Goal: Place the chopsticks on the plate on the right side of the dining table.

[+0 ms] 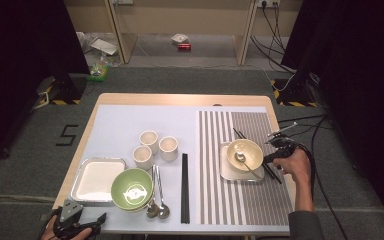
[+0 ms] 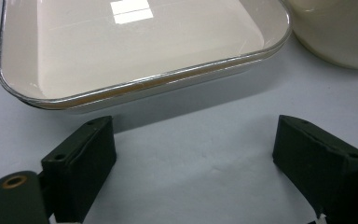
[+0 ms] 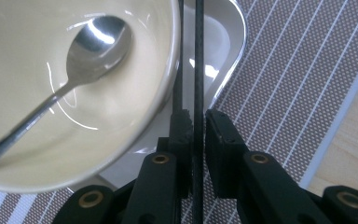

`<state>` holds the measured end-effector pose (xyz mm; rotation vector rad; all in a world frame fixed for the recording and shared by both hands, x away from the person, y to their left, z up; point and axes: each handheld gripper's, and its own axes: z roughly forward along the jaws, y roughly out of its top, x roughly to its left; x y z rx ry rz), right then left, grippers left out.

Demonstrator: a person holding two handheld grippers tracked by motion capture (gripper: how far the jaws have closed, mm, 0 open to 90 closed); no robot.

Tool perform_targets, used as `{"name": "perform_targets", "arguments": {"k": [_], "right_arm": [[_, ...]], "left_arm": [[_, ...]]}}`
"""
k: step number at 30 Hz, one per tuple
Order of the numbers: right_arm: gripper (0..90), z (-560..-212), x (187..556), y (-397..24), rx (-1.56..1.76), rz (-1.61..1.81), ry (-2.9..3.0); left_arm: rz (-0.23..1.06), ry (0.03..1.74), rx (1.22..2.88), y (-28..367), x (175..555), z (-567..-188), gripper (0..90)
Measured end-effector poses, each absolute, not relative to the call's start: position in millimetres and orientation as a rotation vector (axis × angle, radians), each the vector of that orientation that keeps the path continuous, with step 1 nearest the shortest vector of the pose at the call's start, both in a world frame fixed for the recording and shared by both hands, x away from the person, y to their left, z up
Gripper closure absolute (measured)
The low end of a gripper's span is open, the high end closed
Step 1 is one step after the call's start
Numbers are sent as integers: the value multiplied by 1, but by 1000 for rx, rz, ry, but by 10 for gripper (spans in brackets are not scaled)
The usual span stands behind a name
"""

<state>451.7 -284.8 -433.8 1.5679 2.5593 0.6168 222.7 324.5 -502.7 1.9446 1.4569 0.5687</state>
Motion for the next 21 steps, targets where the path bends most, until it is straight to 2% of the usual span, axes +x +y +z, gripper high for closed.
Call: {"name": "perform_targets", "arguments": {"k": [3,7,17,21], "right_arm": [[854,-435,450,-286,1575,612,2566],[859,-435,451,-285,1551,626,2569],[856,-436,459,-278,1524,608,2563],[828,-433,455,-282,1540,625,2542]], "left_arm": [[569,1458,1945,324,223,-503,118],[569,1458,1945,324,223,-503,118],[569,1457,1944,324,223,-503,118],[569,1458,1947,324,223,-503,118]]}}
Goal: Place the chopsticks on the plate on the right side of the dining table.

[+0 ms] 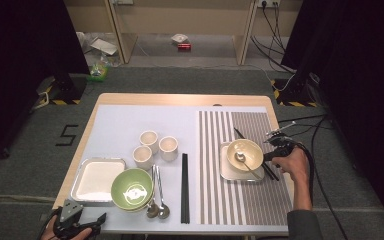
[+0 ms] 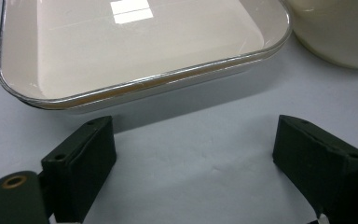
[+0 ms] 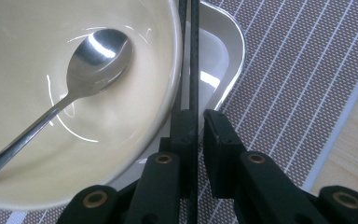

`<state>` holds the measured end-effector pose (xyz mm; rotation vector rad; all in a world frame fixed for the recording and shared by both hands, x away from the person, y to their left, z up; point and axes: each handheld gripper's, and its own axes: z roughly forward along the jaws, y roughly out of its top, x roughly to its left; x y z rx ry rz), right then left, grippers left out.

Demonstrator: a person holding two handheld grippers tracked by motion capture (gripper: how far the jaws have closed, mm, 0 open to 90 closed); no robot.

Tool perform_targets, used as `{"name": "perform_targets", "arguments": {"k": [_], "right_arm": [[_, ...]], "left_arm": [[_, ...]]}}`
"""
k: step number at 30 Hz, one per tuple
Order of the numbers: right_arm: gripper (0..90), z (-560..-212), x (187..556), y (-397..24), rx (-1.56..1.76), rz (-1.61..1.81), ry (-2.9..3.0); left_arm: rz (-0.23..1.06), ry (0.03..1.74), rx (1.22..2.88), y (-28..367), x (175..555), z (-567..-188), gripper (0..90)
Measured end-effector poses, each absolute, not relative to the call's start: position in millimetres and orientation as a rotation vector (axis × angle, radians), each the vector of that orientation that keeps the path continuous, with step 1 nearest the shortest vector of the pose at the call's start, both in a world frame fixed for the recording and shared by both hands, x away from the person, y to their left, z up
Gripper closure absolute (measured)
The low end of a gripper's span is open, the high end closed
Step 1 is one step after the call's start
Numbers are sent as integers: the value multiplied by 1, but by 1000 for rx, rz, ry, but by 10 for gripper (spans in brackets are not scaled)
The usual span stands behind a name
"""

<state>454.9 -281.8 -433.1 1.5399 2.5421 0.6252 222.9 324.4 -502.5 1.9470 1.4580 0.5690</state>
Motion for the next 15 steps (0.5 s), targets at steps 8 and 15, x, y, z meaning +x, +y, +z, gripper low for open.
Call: {"name": "perform_targets", "arguments": {"k": [8,15], "right_arm": [[829,-436,448,-284,1529,607,2561],[856,-437,451,-283,1538,624,2552]], "left_arm": [[567,1457,1946,324,223,-503,118],[569,1459,1946,324,223,-503,118]]}}
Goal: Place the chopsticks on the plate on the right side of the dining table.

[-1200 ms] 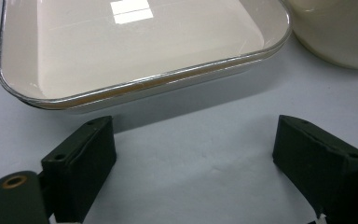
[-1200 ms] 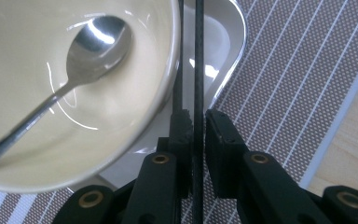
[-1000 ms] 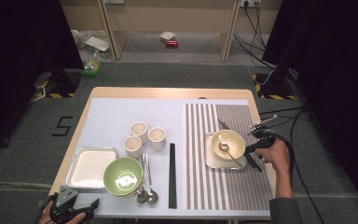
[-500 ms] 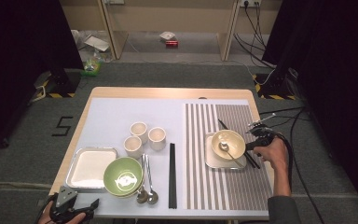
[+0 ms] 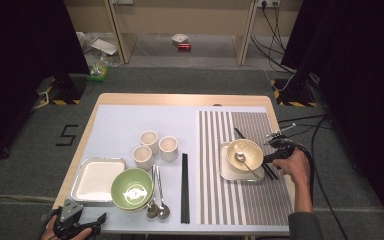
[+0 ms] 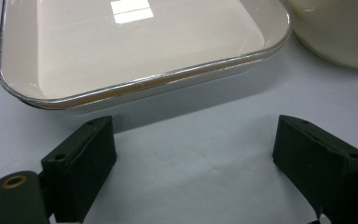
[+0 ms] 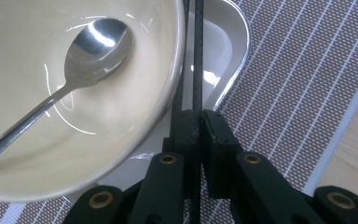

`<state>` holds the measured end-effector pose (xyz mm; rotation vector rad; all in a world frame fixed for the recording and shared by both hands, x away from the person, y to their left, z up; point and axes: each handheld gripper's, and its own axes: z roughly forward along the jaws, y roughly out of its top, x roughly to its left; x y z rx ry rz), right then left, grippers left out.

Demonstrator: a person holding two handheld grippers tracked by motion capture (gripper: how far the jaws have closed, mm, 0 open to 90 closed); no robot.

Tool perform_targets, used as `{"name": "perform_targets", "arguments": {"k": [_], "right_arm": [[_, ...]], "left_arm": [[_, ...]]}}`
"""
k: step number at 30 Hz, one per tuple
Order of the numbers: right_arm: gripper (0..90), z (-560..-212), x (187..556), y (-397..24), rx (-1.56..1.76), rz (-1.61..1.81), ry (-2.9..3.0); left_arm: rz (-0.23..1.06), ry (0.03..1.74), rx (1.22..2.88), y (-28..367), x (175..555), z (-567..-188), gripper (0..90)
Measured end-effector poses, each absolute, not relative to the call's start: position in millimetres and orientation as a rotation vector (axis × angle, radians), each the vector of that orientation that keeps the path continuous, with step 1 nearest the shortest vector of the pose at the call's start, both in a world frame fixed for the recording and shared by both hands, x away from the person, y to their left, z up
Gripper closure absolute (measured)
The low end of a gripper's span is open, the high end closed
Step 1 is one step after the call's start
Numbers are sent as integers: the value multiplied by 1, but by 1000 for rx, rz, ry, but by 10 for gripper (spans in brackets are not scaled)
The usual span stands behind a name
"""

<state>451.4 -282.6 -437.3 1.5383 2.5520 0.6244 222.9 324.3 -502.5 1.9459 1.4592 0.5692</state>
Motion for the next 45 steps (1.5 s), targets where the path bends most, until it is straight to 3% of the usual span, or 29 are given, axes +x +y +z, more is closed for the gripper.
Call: {"name": "perform_targets", "arguments": {"k": [13,35,45], "right_arm": [[819,-434,450,-283,1497,651,2543],[853,-435,448,-285,1465,640,2592],[728,-429,438,-289,1448,634,2557]], "left_arm": [[570,1457,1946,324,223,-503,118],[570,1457,1947,324,223,-503,118],[569,1457,1947,324,223,-503,118]]}}
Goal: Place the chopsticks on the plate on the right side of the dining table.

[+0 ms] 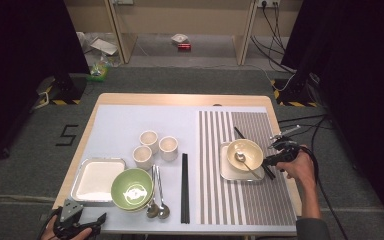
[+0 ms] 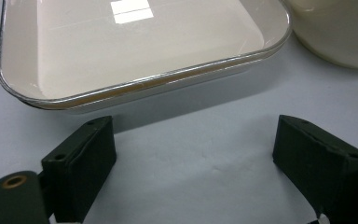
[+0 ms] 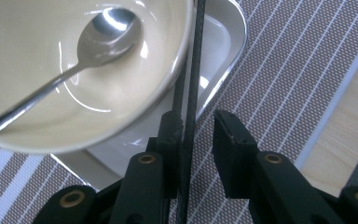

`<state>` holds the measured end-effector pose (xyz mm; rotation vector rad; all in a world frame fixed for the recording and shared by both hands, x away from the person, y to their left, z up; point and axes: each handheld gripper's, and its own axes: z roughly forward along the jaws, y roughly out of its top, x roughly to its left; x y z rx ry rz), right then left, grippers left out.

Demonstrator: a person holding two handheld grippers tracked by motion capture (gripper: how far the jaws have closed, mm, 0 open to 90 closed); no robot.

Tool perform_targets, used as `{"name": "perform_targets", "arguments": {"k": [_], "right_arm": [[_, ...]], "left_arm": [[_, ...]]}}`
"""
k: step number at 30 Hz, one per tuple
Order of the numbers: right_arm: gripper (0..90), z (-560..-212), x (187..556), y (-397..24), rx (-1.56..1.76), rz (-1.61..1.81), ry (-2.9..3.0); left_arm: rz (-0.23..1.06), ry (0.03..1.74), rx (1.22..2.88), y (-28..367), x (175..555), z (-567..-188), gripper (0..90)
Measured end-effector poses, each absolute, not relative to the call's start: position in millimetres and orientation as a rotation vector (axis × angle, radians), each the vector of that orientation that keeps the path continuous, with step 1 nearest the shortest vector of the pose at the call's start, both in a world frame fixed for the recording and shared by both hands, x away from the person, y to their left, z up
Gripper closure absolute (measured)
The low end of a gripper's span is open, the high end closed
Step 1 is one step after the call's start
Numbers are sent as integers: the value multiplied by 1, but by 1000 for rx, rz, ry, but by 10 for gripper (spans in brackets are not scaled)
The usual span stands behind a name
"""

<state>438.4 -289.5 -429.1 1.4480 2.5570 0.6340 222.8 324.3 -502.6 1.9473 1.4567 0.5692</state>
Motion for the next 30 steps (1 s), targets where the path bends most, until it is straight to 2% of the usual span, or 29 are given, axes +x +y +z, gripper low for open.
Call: {"name": "perform_targets", "arguments": {"k": [2,12,20,30], "right_arm": [[701,-429,434,-289,1432,610,2567],[680,-434,424,-284,1353,554,2615],[770,-439,425,-286,1337,539,2644],[782,-440,433,-287,1233,525,2671]], "left_arm": [[569,1457,1948,324,223,-503,118],[569,1457,1947,324,223,-503,118],[566,1457,1948,324,223,-502,118],[569,1457,1947,324,223,-503,118]]}}
